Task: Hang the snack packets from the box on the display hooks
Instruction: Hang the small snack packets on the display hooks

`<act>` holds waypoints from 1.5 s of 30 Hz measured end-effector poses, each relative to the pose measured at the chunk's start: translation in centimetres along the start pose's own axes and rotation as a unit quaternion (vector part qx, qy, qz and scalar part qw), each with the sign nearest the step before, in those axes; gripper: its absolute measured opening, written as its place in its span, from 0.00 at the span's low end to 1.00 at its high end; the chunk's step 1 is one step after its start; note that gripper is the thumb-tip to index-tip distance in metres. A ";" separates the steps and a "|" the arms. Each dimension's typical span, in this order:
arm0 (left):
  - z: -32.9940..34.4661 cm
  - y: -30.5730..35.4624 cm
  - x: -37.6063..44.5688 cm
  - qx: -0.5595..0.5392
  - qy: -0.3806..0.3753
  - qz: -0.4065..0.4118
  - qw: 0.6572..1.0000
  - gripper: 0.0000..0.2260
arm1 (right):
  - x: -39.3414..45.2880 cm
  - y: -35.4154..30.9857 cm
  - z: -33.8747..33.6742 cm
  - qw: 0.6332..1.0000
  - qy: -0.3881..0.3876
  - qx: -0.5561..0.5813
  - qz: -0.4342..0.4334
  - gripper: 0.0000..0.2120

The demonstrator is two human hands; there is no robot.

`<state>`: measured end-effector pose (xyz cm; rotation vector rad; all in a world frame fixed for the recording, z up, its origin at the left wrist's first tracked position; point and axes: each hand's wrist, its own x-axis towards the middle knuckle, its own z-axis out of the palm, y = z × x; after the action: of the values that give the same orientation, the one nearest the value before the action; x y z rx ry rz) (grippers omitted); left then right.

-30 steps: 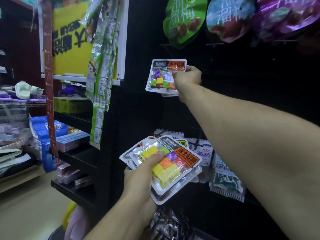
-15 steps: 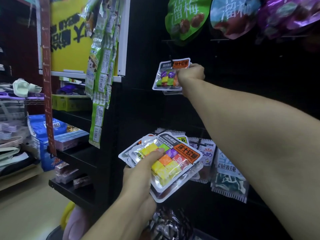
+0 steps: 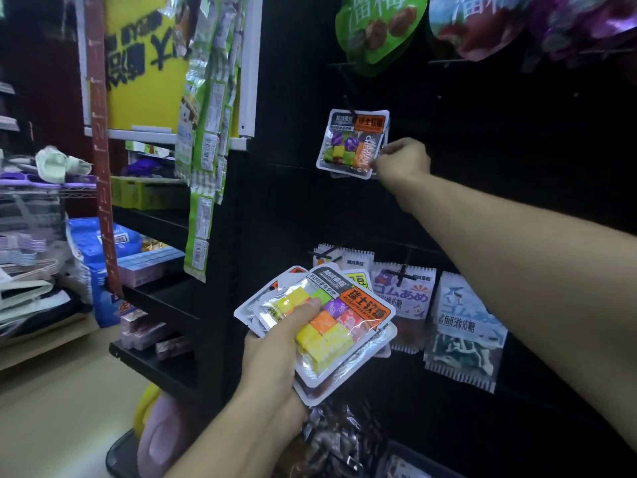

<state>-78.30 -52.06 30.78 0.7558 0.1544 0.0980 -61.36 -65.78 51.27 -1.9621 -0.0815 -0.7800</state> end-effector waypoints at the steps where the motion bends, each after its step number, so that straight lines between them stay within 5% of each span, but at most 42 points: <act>1: 0.1 0.0 -0.5 -0.006 0.007 -0.009 1.000 0.17 | -1.8 0.4 -0.8 0.999 -0.049 -0.017 -0.013 0.07; 5: 0.6 -0.6 -3.6 0.000 0.025 0.002 1.000 0.20 | -11.4 2.4 -4.6 0.963 -0.253 -0.086 -0.027 0.14; 9: 0.3 -2.9 -6.4 -0.006 0.041 0.008 0.999 0.18 | -20.7 4.3 -9.1 0.944 -0.320 -0.078 0.025 0.22; 12: 0.2 -5.0 -7.9 -0.026 0.067 0.016 0.997 0.19 | -24.8 6.8 -10.8 0.947 -0.310 -0.066 0.062 0.30; 20: 1.3 -7.3 -10.2 -0.059 0.067 0.025 0.996 0.36 | -28.1 8.7 -12.7 0.951 -0.269 0.035 0.148 0.25; 27: 0.9 -7.5 -10.6 -0.040 0.016 -0.009 0.999 0.26 | -26.4 9.8 -14.3 0.955 -0.152 0.151 0.204 0.24; 33: 0.6 -6.9 -10.2 -0.011 0.028 -0.029 0.999 0.24 | -24.1 9.6 -14.2 0.957 -0.060 0.212 0.190 0.22; 40: 0.7 -5.1 -8.4 0.021 0.046 -0.050 0.997 0.27 | -18.4 6.3 -11.1 0.965 -0.071 0.231 0.106 0.09; 45: 2.6 -1.4 -6.8 0.050 0.024 -0.031 0.998 0.23 | -11.5 2.3 -7.0 0.973 -0.068 0.217 0.044 0.10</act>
<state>-84.49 -55.78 32.34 0.8485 0.2300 0.0501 -72.99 -69.67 45.28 -1.5870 -0.2266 -0.5175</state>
